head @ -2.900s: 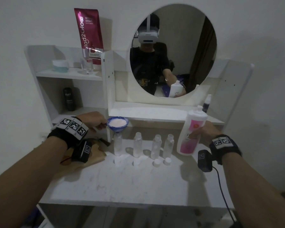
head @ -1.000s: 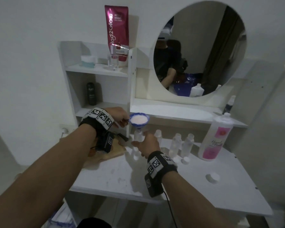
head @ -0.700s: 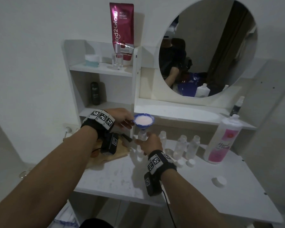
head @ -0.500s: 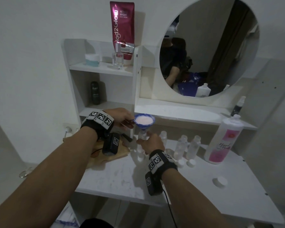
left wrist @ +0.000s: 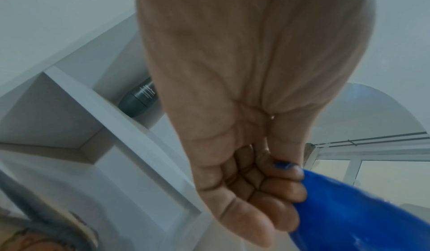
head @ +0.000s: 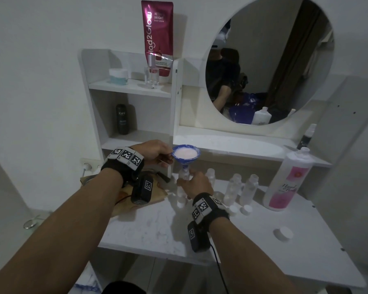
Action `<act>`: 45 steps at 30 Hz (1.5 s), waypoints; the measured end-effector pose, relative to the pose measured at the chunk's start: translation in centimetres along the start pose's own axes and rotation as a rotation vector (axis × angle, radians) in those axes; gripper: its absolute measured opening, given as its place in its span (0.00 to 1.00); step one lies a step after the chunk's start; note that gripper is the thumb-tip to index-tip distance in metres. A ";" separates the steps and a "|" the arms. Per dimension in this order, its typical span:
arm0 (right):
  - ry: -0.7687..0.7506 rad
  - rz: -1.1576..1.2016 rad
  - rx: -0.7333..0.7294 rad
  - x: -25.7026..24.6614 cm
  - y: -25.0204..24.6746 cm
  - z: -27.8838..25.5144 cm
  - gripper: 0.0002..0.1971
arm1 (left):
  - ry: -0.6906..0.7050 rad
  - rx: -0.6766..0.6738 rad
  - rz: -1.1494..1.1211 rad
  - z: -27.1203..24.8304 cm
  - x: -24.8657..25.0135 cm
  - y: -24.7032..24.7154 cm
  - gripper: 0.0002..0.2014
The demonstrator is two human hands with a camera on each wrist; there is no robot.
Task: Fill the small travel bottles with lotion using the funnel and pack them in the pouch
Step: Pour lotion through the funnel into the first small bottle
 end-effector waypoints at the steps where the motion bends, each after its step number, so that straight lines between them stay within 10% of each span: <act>1: 0.001 0.002 0.003 0.0 0.0 0.0 0.26 | 0.002 0.003 -0.004 0.0 0.0 0.0 0.12; 45: -0.011 -0.012 -0.022 0.1 0.1 0.4 0.24 | 0.006 0.012 -0.034 0.4 -0.1 0.1 0.13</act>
Point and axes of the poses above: each hand's wrist, its own z-axis towards the middle knuckle, its own y-axis out of the palm, x = y × z, the point moved 2 cm from there along z, towards the middle knuckle, and after that the axes turned 15 degrees about x, right-handed, at the moved point
